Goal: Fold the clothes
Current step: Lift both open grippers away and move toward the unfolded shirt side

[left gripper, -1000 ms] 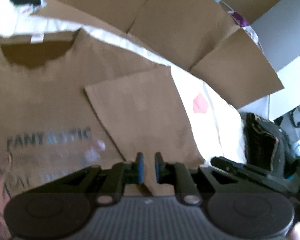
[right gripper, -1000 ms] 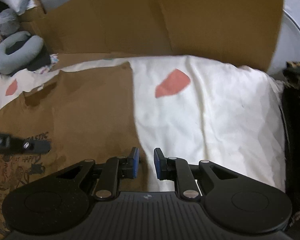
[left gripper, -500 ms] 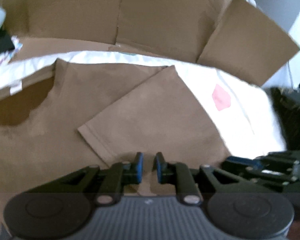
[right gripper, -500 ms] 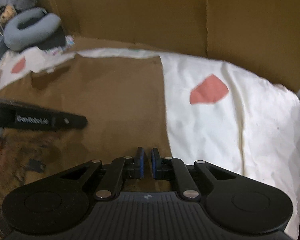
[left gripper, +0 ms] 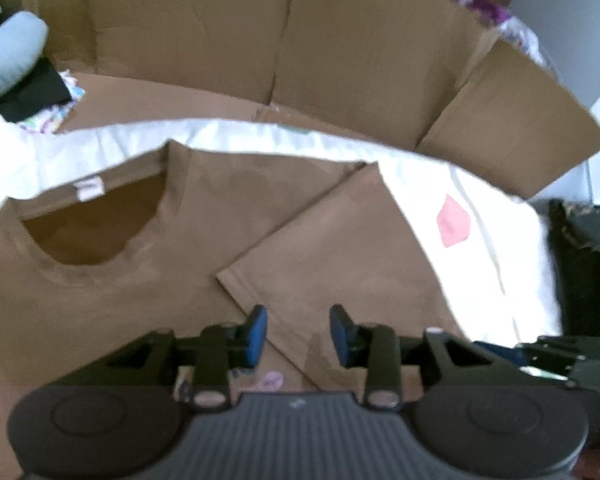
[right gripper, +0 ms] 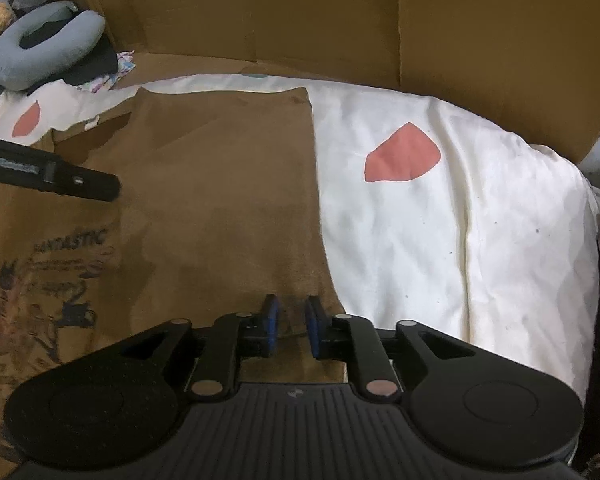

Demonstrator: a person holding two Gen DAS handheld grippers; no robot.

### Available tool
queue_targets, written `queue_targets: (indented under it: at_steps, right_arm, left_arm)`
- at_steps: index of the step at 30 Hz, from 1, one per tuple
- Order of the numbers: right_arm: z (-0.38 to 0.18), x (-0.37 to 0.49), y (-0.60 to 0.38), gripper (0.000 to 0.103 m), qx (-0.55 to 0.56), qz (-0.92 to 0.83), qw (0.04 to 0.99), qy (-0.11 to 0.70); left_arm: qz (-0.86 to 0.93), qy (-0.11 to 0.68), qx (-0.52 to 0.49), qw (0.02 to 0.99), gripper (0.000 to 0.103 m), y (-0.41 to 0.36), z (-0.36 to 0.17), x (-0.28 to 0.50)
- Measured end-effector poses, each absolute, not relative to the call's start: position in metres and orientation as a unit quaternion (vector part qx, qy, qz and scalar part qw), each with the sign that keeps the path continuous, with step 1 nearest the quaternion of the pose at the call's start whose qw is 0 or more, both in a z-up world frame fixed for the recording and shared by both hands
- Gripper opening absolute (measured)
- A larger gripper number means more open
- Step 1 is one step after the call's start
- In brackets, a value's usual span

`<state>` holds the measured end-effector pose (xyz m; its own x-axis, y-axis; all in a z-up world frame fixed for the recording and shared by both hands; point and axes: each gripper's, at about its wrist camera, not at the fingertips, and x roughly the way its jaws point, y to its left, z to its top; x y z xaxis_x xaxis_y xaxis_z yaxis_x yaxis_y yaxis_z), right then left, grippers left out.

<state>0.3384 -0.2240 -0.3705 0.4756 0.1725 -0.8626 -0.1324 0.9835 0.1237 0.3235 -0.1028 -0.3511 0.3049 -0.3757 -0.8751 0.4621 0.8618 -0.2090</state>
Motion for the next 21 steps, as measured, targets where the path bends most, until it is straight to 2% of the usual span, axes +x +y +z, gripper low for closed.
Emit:
queue_targets:
  at_steps: [2, 6, 8, 10, 18, 21]
  right_arm:
    - [-0.358, 0.337, -0.225, 0.025, 0.027, 0.084, 0.854, 0.513]
    - [-0.329, 0.330, -0.234, 0.035, 0.057, 0.071, 0.847, 0.524]
    - [-0.311, 0.326, -0.237, 0.040, 0.057, 0.064, 0.845, 0.528]
    - [-0.292, 0.323, -0.240, 0.047, 0.058, 0.056, 0.843, 0.532]
    - [-0.207, 0.298, -0.245, 0.076, 0.090, 0.054, 0.839, 0.534]
    - [-0.178, 0.285, -0.245, 0.076, 0.095, 0.052, 0.836, 0.538]
  left_arm:
    - [-0.254, 0.532, 0.039, 0.807, 0.059, -0.097, -0.332, 0.319]
    - [-0.263, 0.540, 0.031, 0.799, 0.065, -0.093, -0.295, 0.309]
    - [-0.265, 0.540, 0.030, 0.798, 0.081, -0.088, -0.276, 0.303]
    - [-0.262, 0.537, 0.027, 0.801, 0.089, -0.078, -0.257, 0.294]
    - [-0.233, 0.535, 0.021, 0.811, 0.090, -0.036, -0.182, 0.267]
    - [-0.224, 0.534, 0.031, 0.815, 0.090, -0.021, -0.155, 0.253]
